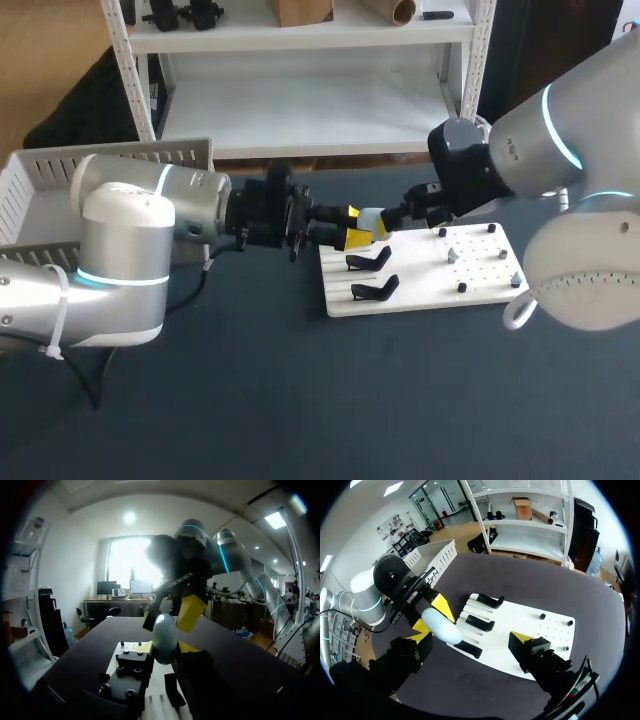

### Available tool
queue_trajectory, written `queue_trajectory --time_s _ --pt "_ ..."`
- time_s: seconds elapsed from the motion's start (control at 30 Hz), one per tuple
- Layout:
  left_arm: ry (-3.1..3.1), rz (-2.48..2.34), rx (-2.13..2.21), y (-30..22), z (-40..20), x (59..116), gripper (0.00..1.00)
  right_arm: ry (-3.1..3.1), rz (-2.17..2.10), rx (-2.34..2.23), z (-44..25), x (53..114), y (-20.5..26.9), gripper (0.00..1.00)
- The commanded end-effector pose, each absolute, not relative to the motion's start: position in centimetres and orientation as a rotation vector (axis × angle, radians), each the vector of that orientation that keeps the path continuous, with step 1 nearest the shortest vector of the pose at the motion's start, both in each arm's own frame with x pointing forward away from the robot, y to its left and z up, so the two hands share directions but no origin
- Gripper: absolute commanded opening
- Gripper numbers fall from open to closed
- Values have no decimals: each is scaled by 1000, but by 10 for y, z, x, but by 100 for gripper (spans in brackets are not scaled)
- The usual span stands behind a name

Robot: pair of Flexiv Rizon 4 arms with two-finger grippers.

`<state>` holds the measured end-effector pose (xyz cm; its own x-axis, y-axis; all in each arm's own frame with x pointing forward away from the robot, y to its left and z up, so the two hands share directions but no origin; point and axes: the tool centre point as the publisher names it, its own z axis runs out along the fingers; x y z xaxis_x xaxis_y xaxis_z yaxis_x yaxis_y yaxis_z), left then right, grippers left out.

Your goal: Pick up each earbud case from the left stands, insert the matching earbuds, close the lid, and place the case in the box.

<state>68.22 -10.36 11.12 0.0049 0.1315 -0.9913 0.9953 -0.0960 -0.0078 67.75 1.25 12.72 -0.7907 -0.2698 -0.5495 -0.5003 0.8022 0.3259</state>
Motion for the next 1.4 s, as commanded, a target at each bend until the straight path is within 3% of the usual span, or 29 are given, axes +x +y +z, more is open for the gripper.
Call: queue_trajectory --time_s 0.03,0.6,0.9,1.4 --pt "1258 -1217 1377 -103 111 682 0 2502 623 -562 127 679 15 100" --pt "1258 -1217 1377 -103 111 682 0 2423 578 -552 169 684 2 100" --pt "1210 -1157 1391 -98 116 683 0 2421 388 -520 188 681 -52 100" --pt "1174 -1129 1407 -94 119 684 0 2603 -172 -504 115 672 -140 100"
